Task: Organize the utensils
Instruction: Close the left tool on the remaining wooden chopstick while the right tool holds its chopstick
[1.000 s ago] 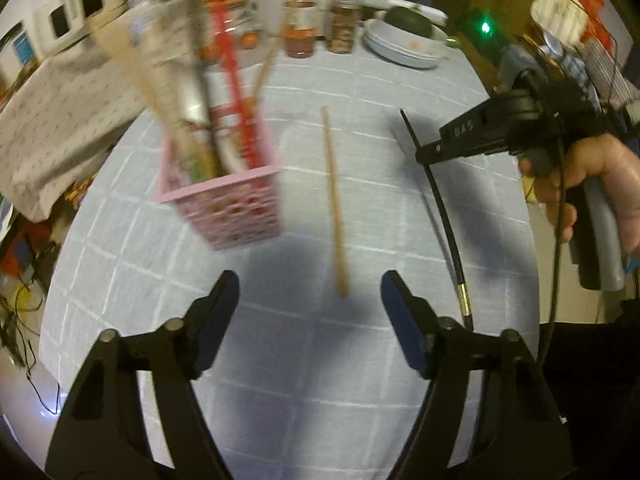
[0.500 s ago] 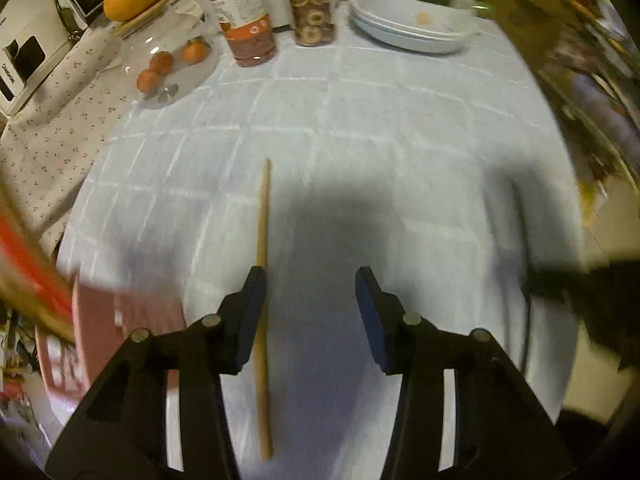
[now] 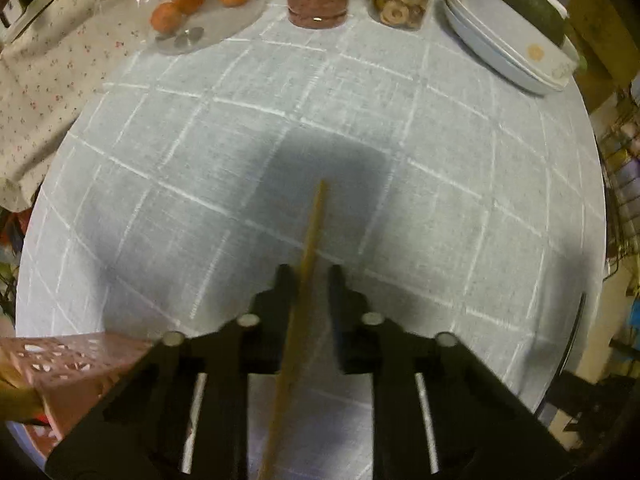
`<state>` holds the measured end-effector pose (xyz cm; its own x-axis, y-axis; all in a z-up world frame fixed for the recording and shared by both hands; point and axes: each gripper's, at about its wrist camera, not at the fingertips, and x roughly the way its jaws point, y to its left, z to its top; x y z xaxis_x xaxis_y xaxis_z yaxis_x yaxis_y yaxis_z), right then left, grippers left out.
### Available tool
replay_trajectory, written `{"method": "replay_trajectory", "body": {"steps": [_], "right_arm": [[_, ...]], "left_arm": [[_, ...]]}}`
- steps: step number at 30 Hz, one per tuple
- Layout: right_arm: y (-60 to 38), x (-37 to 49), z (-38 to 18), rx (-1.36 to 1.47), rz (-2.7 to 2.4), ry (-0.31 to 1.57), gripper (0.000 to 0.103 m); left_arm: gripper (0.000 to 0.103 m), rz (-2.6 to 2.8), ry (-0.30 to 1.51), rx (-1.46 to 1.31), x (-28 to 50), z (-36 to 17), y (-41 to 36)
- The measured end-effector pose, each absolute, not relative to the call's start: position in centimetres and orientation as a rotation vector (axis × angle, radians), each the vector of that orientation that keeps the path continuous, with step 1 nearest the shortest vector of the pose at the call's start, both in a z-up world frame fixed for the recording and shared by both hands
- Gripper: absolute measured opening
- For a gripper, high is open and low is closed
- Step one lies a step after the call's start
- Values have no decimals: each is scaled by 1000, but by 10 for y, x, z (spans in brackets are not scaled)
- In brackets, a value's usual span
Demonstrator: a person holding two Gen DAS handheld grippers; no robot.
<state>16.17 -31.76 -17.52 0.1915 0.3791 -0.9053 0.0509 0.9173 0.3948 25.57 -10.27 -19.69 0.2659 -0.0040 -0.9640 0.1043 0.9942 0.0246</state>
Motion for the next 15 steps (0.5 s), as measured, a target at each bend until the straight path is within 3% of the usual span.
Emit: {"method": "replay_trajectory", "body": {"steps": [9, 15], "right_arm": [[-312, 150, -155, 346, 250, 1321, 6], [-311, 135, -134, 322, 250, 1269, 6]], "left_arm": [[7, -142, 1295, 194, 202, -192, -123], [7, -218, 1223, 173, 161, -153, -120]]}}
